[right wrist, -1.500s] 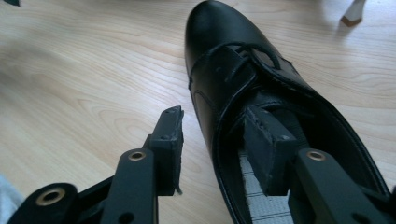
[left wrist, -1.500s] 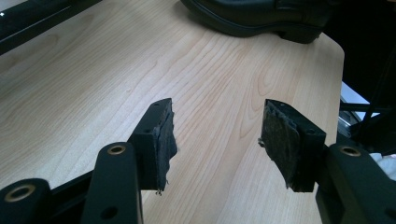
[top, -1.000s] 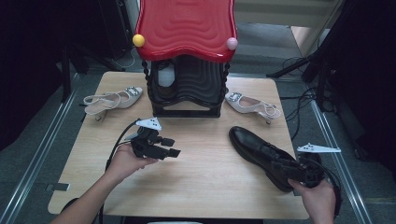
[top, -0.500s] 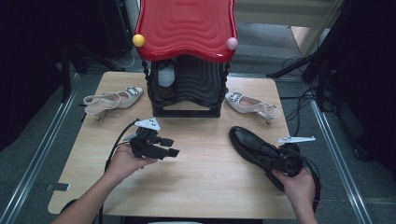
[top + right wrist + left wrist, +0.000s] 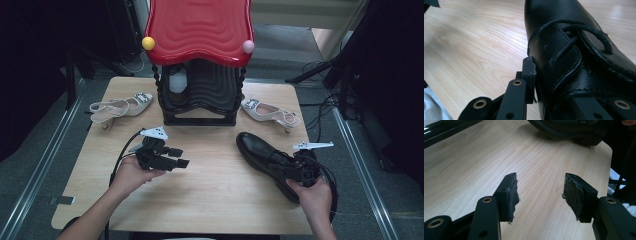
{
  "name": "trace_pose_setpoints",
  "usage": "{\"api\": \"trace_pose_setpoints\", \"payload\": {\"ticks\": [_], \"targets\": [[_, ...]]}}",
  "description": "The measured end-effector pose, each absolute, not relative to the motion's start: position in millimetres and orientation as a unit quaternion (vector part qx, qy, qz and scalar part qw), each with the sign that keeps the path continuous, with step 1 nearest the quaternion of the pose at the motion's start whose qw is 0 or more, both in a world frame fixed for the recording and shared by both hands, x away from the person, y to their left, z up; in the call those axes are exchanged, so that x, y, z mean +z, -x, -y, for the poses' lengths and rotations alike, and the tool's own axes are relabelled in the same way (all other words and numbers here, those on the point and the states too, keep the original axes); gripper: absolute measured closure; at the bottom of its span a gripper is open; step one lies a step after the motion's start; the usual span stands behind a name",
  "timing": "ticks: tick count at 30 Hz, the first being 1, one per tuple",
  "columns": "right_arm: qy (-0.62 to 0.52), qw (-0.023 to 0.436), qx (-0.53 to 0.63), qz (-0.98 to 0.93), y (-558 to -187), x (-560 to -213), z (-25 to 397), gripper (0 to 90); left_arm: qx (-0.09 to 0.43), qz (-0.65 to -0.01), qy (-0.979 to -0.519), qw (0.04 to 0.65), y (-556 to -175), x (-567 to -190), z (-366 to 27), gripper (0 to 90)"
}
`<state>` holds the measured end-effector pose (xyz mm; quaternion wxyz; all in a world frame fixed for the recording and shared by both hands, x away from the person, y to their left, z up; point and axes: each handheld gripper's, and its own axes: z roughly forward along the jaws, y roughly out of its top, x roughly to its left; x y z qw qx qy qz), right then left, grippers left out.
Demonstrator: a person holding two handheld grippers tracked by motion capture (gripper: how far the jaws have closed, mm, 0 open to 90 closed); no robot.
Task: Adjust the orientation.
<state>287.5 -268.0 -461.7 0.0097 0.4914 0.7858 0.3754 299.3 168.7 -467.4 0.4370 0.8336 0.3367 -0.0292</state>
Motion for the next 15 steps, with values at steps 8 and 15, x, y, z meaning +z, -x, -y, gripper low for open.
{"api": "trace_pose_setpoints", "payload": {"ticks": [8,15], "targets": [[-0.45,-0.005,0.379,-0.808,-300,-458,226,79.8,-0.024,-0.35,-0.827,0.44,-292,-469,-179,44.3],[-0.418,-0.022,0.376,-0.827,-311,-460,191,79.2,-0.02,-0.368,-0.82,0.437,-284,-473,-189,43.5]]}}
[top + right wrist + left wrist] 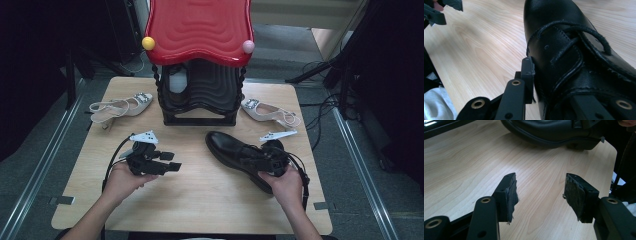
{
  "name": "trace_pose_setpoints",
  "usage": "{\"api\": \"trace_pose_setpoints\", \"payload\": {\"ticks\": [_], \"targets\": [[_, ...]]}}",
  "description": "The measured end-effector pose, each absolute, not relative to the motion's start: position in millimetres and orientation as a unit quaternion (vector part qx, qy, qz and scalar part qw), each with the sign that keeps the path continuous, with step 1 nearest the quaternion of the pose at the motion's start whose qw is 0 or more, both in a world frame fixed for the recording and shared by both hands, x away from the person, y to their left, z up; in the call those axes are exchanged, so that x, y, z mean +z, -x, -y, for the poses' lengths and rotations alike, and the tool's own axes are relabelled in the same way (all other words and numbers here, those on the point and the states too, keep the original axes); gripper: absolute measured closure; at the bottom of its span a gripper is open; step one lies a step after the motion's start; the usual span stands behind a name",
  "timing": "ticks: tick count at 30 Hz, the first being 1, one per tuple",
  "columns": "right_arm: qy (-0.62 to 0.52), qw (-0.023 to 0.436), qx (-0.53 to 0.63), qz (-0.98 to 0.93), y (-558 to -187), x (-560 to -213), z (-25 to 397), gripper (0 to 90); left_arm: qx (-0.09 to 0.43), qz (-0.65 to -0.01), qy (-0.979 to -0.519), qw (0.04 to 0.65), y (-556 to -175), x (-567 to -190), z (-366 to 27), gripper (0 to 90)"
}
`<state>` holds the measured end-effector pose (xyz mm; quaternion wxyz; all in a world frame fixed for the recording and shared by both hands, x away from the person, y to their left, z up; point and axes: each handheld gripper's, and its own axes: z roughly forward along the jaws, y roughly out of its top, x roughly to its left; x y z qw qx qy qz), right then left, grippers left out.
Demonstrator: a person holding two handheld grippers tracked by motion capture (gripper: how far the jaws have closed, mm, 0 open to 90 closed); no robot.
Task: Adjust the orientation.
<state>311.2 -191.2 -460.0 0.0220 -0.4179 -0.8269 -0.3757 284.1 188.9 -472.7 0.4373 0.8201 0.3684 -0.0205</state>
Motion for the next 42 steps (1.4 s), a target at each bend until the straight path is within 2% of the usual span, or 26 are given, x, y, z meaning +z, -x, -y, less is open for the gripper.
{"api": "trace_pose_setpoints", "payload": {"ticks": [6,11,12,14,15,22,23,27,30,34,38,40,42], "targets": [[0.396,0.03,-0.375,0.837,-321,-460,163,78.6,-0.008,-0.373,-0.82,0.435,-279,-476,-192,44.0],[0.382,0.034,-0.374,0.844,-328,-461,142,77.9,0.0,-0.373,-0.821,0.432,-276,-478,-191,48.4],[0.378,0.034,-0.372,0.847,-331,-463,133,77.5,-0.001,-0.378,-0.818,0.433,-276,-478,-191,53.0],[0.376,0.034,-0.37,0.849,-332,-464,129,77.4,-0.004,-0.377,-0.819,0.433,-277,-478,-191,54.9],[0.374,0.034,-0.364,0.852,-334,-465,120,77.4,-0.004,-0.384,-0.818,0.427,-279,-479,-190,59.1],[0.379,0.033,-0.361,0.852,-340,-473,99,78.3,-0.01,-0.397,-0.816,0.421,-285,-480,-188,70.4],[0.377,0.03,-0.359,0.853,-339,-475,94,78.0,-0.009,-0.394,-0.815,0.426,-286,-479,-187,77.1],[0.37,0.03,-0.36,0.856,-336,-478,92,73.3,-0.004,-0.39,-0.81,0.438,-287,-475,-184,86.7],[0.365,0.035,-0.364,0.856,-333,-475,96,65.1,-0.005,-0.387,-0.806,0.448,-290,-470,-181,88.5],[0.364,0.045,-0.368,0.855,-331,-468,109,65.0,-0.005,-0.388,-0.81,0.44,-296,-467,-179,87.3],[0.356,0.04,-0.377,0.854,-328,-457,124,69.4,-0.01,-0.389,-0.811,0.437,-300,-464,-177,88.2],[0.348,0.03,-0.376,0.858,-328,-449,138,83.4,-0.015,-0.388,-0.81,0.439,-303,-462,-176,89.2],[0.348,0.026,-0.385,0.854,-331,-444,150,90.0,-0.02,-0.391,-0.808,0.439,-307,-461,-172,89.2]]}}
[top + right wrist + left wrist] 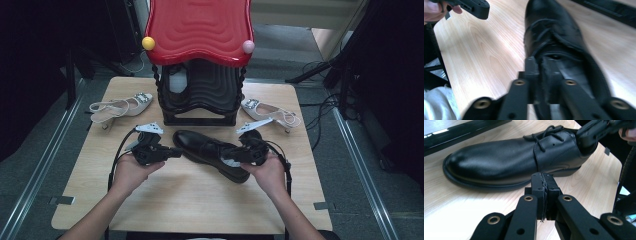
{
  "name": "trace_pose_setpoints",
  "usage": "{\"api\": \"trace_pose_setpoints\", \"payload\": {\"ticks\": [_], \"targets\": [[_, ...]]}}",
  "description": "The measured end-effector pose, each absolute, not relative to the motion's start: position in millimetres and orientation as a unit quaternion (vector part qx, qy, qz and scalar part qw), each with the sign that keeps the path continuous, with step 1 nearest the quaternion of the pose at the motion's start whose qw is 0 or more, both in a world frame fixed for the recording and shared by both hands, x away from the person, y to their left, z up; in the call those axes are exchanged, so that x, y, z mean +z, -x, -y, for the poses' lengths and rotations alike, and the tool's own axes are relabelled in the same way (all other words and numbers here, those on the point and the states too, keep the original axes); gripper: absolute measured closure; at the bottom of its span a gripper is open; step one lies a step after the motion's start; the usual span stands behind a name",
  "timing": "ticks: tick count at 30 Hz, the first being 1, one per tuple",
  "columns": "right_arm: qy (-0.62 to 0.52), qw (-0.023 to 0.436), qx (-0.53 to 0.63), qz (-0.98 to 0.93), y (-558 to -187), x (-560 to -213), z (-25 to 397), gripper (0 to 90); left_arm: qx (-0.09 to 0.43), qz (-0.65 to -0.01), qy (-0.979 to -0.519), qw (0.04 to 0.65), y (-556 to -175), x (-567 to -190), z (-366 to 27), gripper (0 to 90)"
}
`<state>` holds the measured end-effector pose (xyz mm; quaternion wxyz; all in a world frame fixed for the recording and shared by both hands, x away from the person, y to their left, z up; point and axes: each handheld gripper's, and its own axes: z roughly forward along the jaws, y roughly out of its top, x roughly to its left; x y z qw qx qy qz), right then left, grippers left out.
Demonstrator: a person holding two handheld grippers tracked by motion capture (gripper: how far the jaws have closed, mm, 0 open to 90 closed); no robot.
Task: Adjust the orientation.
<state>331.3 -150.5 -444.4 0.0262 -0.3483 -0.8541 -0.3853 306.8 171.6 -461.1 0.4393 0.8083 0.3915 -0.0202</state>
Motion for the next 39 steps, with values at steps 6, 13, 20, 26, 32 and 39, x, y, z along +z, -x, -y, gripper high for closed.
{"api": "trace_pose_setpoints", "payload": {"ticks": [6,13,20,26,32,39], "targets": [[0.368,0.001,-0.406,0.837,-352,-442,177,90.0,-0.033,-0.386,-0.814,0.432,-310,-468,-156,89.6],[0.393,-0.015,-0.406,0.825,-366,-462,191,90.0,-0.031,-0.39,-0.805,0.446,-308,-476,-145,89.7],[0.371,-0.044,-0.383,0.845,-363,-470,185,90.0,-0.024,-0.38,-0.813,0.44,-303,-480,-139,89.7],[0.376,-0.037,-0.394,0.838,-361,-473,186,90.0,-0.033,-0.39,-0.808,0.441,-308,-490,-136,88.7],[0.385,-0.021,-0.397,0.833,-360,-474,187,90.0,-0.04,-0.392,-0.81,0.435,-311,-499,-131,88.6],[0.384,-0.003,-0.397,0.833,-351,-475,187,90.0,-0.036,-0.39,-0.815,0.427,-313,-500,-128,87.0]]}}
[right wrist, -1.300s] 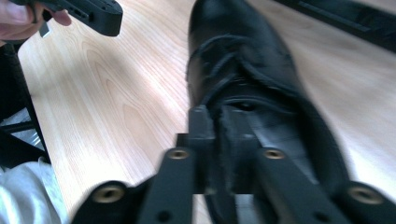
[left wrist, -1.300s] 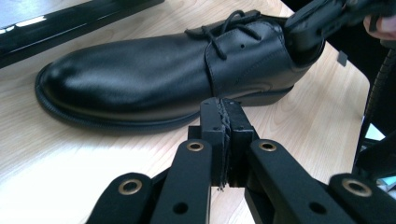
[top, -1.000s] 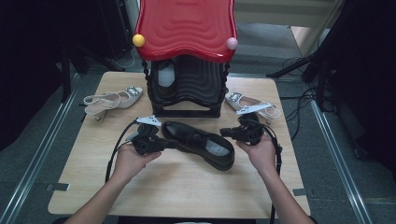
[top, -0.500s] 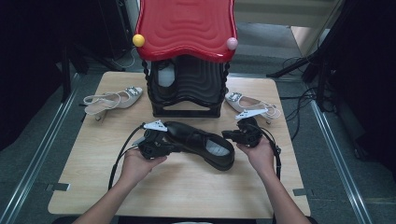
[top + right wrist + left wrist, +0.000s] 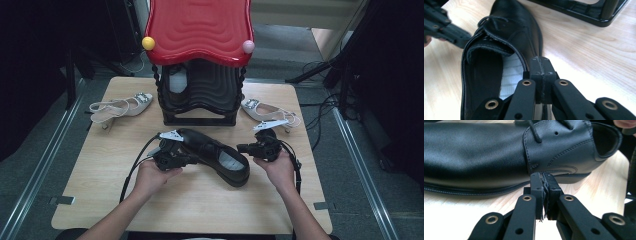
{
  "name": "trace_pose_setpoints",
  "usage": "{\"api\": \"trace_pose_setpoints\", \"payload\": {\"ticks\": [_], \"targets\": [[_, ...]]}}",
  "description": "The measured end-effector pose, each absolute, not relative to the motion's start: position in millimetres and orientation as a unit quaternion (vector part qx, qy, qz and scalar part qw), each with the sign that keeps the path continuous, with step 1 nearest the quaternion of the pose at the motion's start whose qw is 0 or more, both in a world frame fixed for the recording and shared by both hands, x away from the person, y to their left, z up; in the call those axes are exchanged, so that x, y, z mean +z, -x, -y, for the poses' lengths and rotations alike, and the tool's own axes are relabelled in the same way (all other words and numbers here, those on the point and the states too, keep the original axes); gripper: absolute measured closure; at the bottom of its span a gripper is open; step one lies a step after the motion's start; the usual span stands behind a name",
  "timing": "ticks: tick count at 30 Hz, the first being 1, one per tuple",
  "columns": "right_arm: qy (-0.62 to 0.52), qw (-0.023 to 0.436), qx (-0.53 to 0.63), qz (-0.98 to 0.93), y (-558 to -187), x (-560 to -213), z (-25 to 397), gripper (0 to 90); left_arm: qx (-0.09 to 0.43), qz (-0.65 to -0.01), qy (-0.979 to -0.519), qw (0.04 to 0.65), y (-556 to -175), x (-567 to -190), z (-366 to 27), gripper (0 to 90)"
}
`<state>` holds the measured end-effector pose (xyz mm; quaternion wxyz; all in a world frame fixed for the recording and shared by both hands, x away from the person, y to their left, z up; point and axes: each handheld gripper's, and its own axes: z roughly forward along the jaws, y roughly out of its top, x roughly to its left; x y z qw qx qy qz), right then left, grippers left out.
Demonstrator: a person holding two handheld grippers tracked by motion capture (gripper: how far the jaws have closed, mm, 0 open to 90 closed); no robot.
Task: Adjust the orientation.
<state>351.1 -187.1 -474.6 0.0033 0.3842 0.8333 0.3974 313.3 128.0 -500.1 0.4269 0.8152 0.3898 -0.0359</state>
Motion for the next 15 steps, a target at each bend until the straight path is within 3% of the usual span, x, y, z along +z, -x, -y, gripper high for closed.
{"api": "trace_pose_setpoints", "payload": {"ticks": [15], "targets": [[-0.387,0.009,0.419,-0.821,-322,-480,184,90.0,-0.044,-0.382,-0.821,0.423,-323,-499,-123,86.8]]}}
